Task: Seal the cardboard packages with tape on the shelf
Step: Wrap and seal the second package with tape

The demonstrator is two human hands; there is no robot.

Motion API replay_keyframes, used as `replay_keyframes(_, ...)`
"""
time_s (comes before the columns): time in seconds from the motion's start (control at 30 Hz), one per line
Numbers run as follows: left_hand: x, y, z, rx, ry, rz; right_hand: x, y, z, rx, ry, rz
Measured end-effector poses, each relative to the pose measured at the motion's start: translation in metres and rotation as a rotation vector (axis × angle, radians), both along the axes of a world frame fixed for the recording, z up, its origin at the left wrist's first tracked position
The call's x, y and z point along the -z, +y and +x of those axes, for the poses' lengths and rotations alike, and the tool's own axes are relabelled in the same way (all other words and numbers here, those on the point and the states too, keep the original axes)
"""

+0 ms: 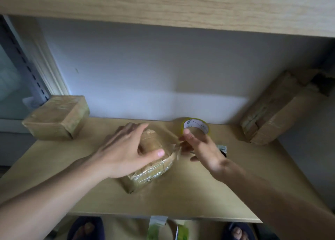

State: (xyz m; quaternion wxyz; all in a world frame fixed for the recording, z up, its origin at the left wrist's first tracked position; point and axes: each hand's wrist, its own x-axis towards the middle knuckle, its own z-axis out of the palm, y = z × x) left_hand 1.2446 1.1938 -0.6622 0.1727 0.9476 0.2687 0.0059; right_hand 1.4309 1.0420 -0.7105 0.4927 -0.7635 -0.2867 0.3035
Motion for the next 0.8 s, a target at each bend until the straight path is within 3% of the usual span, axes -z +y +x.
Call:
replay_keyframes(0.1,0.005,-0.020,0.003,0.061,0.083,0.070,0.001,0.002,-0.010,-0.142,0.228,0.020)
replay_keyframes(0.27,0.020,-0.010,0.005,0.163,0.123,0.159,0.004,0.001,-0.008,-0.132,0.464,0.105)
replay_keyframes(0.57,0.017,0.021,0.002,0.293,0.151,0.151,0.010,0.000,-0.031,0.028,0.412,0.222)
replay_keyframes(0.8,0.019,0.028,0.002,0.302,0.103,0.110,0.012,-0.005,-0.043,0.048,0.140,0.375)
